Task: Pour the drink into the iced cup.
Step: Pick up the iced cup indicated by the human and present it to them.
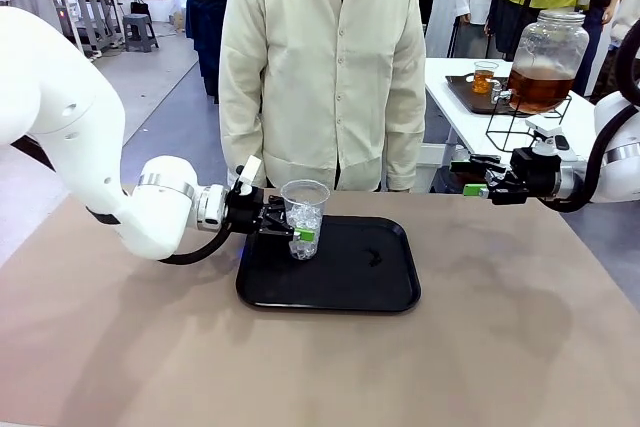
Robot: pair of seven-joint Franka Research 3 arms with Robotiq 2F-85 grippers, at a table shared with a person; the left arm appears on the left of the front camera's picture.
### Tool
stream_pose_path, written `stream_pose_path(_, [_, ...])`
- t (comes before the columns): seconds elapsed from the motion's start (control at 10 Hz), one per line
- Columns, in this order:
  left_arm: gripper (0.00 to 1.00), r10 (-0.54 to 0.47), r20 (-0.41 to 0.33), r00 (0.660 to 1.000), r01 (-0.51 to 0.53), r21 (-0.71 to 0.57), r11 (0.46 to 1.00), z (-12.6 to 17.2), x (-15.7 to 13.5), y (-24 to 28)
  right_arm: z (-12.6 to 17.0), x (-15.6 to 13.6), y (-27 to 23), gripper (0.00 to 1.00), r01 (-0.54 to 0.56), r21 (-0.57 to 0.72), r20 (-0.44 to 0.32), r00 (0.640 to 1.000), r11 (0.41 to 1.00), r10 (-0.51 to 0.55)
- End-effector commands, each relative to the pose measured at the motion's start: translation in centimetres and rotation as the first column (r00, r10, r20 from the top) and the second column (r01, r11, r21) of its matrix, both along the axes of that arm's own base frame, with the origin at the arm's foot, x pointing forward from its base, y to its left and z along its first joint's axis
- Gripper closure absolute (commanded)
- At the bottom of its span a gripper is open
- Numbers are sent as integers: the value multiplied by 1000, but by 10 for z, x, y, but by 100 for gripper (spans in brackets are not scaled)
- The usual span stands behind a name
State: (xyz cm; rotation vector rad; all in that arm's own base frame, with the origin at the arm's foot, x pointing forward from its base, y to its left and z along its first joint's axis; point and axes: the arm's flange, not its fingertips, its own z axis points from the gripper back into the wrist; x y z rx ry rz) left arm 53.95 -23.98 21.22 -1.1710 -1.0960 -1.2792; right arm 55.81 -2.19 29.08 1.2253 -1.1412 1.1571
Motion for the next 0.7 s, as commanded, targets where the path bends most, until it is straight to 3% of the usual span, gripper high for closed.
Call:
stream_pose_path(0.0, [23,43,33,999,-40,-69,997,10,2,-3,2,0,1,0,-1,-1,-2,1000,1000,1])
stream_pose_path(0.6, [23,101,102,990,-90,-100,991,71,12,-6,2,0,1,0,-1,-1,-2,1000,1000,1])
